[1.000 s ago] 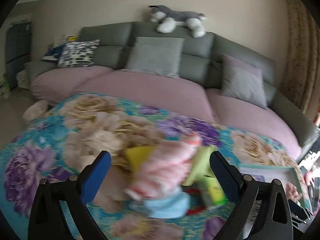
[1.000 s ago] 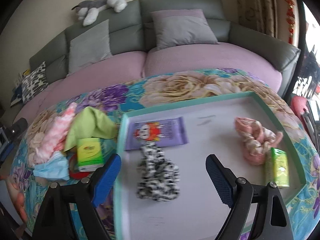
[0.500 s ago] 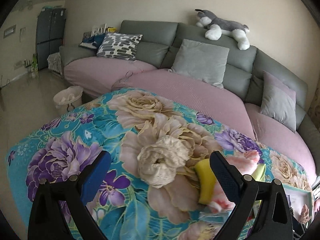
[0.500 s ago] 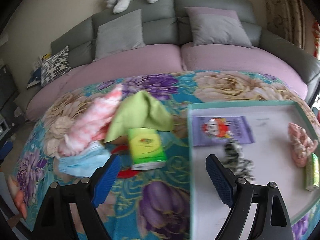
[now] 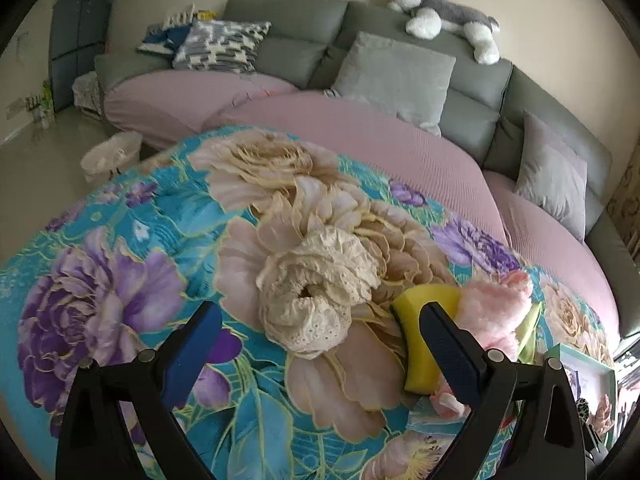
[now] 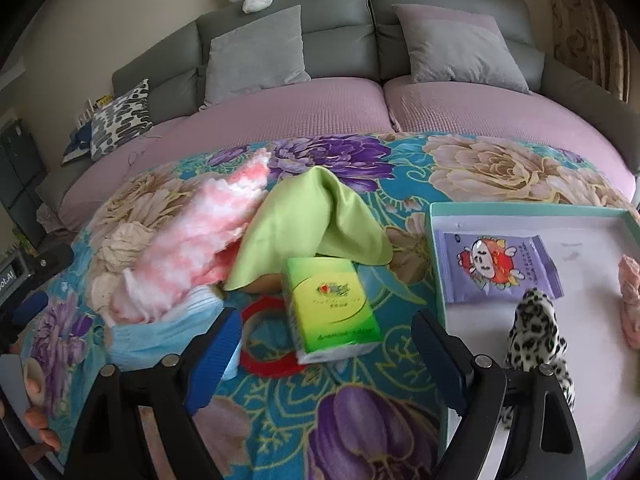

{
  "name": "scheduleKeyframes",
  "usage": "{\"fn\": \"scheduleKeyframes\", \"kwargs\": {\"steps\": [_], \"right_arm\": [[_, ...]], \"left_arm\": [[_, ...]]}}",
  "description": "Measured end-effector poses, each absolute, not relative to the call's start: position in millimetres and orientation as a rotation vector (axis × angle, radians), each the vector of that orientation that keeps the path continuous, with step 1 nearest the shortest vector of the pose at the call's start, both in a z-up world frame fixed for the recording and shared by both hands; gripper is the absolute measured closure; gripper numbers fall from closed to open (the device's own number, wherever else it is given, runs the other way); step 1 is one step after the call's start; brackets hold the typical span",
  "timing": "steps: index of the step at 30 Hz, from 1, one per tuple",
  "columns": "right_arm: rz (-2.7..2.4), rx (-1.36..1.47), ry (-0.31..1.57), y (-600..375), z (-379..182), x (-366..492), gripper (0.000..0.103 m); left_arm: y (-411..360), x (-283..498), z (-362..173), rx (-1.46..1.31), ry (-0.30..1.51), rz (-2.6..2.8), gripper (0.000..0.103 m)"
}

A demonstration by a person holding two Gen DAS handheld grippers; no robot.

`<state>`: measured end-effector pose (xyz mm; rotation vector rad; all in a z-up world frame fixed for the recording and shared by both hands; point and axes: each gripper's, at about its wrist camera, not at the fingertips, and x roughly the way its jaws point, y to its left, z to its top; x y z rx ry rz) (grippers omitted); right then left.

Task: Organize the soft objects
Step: 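Grasp the cream lace cloth with the left tool while the right tool grasps a green tissue pack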

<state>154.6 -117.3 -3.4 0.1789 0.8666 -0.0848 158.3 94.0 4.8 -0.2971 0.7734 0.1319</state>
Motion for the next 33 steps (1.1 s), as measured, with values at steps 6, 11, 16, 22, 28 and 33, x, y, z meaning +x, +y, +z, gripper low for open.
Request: {"fn": "scheduleKeyframes", "kwargs": {"steps": [6, 11, 16, 22, 28, 33], "right_arm": [[-0.084, 0.191, 0.879, -122, -12, 162, 0.016], [-0.066, 0.196, 0.888, -122, -15, 166, 0.024], [-0.055, 0.224, 0.909, -126, -22, 172, 0.036], [-0.051, 0.230, 0.911, -125, -23, 172, 0.044], [-0.037, 0.251, 0.910, -127, -22, 171, 0.046], [-0.026, 0.287, 0.902, -129, -21, 169, 0.047]], "left_arm": [[96, 179, -4, -0.252, 0.796, 0.176, 0.004], [107, 195, -16, -0.283, 0.805, 0.189, 0.007], [107, 207, -34, -0.285, 0.846, 0.169, 0.028], [106, 210, -42, -0.301, 0.852, 0.132, 0.052], [104, 209, -43, -0.294, 0.855, 0.118, 0.076], [102, 205, -37, -0.291, 0.841, 0.108, 0.083]]}}
